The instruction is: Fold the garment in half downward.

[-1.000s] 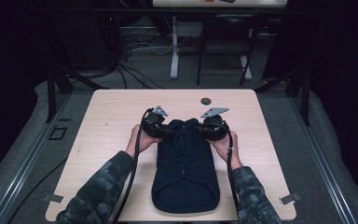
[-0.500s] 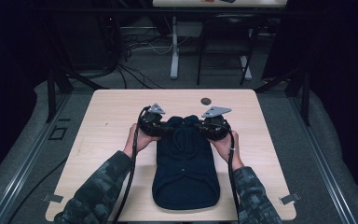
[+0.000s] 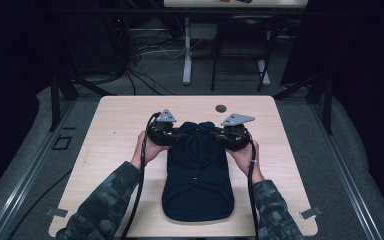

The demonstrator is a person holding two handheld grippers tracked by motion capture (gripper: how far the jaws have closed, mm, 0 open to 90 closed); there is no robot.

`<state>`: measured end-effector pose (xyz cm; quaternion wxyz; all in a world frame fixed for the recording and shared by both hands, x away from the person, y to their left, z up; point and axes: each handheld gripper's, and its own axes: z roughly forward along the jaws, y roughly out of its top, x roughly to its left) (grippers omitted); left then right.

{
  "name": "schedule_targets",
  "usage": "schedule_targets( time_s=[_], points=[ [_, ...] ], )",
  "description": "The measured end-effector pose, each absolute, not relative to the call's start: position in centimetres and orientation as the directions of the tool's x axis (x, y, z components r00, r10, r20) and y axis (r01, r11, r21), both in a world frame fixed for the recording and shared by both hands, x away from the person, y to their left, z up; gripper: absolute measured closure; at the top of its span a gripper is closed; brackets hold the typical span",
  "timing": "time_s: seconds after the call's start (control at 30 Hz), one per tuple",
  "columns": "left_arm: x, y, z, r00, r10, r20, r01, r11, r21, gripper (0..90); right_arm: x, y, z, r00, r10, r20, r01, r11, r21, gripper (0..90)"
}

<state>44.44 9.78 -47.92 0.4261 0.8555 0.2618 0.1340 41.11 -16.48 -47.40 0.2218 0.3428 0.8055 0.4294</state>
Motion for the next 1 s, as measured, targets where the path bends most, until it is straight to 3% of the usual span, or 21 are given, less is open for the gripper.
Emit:
schedule_targets(
  time_s=[0.67, 1.0],
  points=[
    [43.0, 9.3, -46.5, 0.846, 0.524, 0.099, 0.217, -0.508, 0.834, 69.1, 40.4, -18.4, -47.1, -0.671, 0.741, 0.001, 0.359, 0.324, 0.875, 73.4],
    [42.3, 8.7, -45.9, 0.842, 0.502, 0.2, 0.137, -0.556, 0.82, 69.1, 39.9, -19.0, -47.1, -0.68, 0.734, -0.002, 0.352, 0.329, 0.876, 72.9]
  ],
)
